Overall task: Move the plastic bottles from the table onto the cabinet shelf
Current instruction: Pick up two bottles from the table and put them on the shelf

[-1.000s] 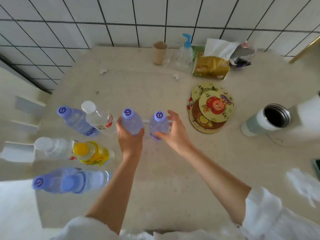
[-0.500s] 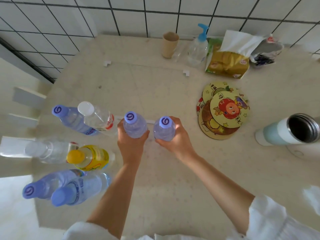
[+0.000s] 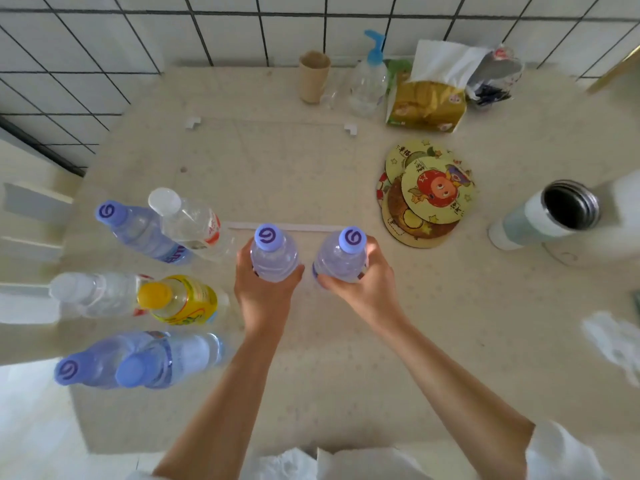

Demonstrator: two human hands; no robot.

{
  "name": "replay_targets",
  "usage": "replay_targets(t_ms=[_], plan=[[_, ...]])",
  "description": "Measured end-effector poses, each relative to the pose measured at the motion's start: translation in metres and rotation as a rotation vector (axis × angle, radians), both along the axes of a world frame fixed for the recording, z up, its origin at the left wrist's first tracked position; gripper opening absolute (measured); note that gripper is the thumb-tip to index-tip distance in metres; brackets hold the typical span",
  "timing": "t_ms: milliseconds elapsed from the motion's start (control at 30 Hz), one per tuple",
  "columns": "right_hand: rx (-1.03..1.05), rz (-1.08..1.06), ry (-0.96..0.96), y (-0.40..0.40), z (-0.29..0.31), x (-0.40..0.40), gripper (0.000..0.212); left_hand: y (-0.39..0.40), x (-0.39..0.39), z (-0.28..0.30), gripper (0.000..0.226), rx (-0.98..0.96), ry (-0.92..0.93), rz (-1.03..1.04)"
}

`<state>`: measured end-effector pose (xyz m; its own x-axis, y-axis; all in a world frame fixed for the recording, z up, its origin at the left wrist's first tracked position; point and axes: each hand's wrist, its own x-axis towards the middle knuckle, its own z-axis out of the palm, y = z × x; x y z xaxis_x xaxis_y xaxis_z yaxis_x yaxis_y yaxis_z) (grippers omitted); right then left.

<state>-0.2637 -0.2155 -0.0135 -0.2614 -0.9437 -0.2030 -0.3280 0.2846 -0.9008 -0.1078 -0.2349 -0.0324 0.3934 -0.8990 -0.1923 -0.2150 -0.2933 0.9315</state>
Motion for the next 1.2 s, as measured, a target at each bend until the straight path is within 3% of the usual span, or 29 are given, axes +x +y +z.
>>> replay_targets(t_ms=[200, 433, 567, 833, 1000, 1200], plan=[[-0.017, -0.246, -0.126, 0.069, 0.011, 0.018, 0.068, 0.041, 0.007, 0.018, 0.072, -0.090, -0.086, -0.152], [-0.011, -0.551, -0.118, 0.167, 0.023, 0.041, 0.064, 0.096, 0.018, 0.029, 0.066, -0.050, -0.145, -0.511], [-0.024, -0.718, -0.159, 0.224, 0.028, 0.047, 0.065, 0.134, 0.007, 0.033, 0.070, -0.124, -0.186, -0.707], [-0.052, -1.058, -0.150, 0.343, 0.037, 0.051, 0.072, 0.213, -0.025, 0.040, 0.065, 0.004, 0.077, -1.038], [-0.070, -1.320, -0.108, 0.432, 0.040, 0.057, 0.065, 0.283, -0.050, 0.044, 0.068, -0.142, 0.010, -1.352], [-0.072, -1.531, -0.050, 0.545, 0.043, 0.081, 0.062, 0.389, -0.073, 0.055, 0.071, -0.187, -0.041, -1.614]])
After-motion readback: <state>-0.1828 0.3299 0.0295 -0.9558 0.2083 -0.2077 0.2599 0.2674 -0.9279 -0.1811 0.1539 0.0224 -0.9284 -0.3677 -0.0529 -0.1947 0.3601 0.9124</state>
